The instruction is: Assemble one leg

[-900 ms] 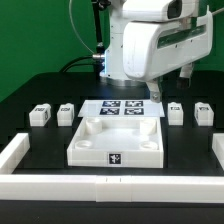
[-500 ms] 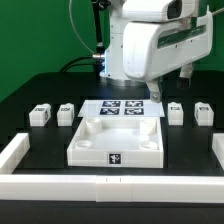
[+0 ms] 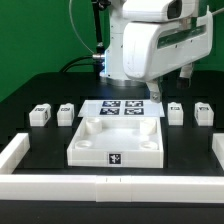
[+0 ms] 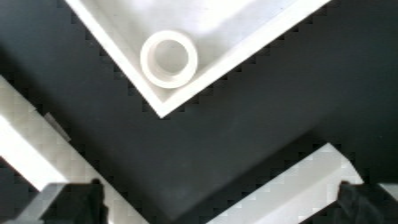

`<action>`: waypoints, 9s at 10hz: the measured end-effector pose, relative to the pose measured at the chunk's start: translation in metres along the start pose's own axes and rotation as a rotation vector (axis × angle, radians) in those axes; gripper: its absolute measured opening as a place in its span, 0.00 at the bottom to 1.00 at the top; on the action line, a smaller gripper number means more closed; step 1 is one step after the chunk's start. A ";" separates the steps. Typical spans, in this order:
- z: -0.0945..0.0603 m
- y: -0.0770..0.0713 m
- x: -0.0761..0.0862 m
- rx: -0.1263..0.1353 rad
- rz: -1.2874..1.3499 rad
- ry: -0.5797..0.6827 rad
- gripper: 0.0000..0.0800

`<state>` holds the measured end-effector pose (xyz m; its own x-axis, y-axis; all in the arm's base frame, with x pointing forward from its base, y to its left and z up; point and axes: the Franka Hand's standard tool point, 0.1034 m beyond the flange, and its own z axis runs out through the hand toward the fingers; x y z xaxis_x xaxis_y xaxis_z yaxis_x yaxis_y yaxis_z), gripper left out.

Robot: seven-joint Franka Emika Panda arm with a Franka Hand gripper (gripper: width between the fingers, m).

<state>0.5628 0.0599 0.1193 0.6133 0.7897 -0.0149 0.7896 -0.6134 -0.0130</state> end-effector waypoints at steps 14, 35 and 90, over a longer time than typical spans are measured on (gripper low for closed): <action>0.095 -0.060 -0.133 -0.045 -0.691 0.055 0.81; 0.113 -0.046 -0.098 -0.026 -0.652 0.074 0.07; 0.107 -0.194 -0.007 0.411 0.848 -0.820 0.81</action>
Offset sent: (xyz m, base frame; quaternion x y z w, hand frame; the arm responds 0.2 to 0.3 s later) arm 0.0000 0.0000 0.0000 0.0000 0.0000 0.0000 1.0000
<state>0.4034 0.1734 0.0152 0.6160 0.0001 -0.7877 -0.0036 -1.0000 -0.0030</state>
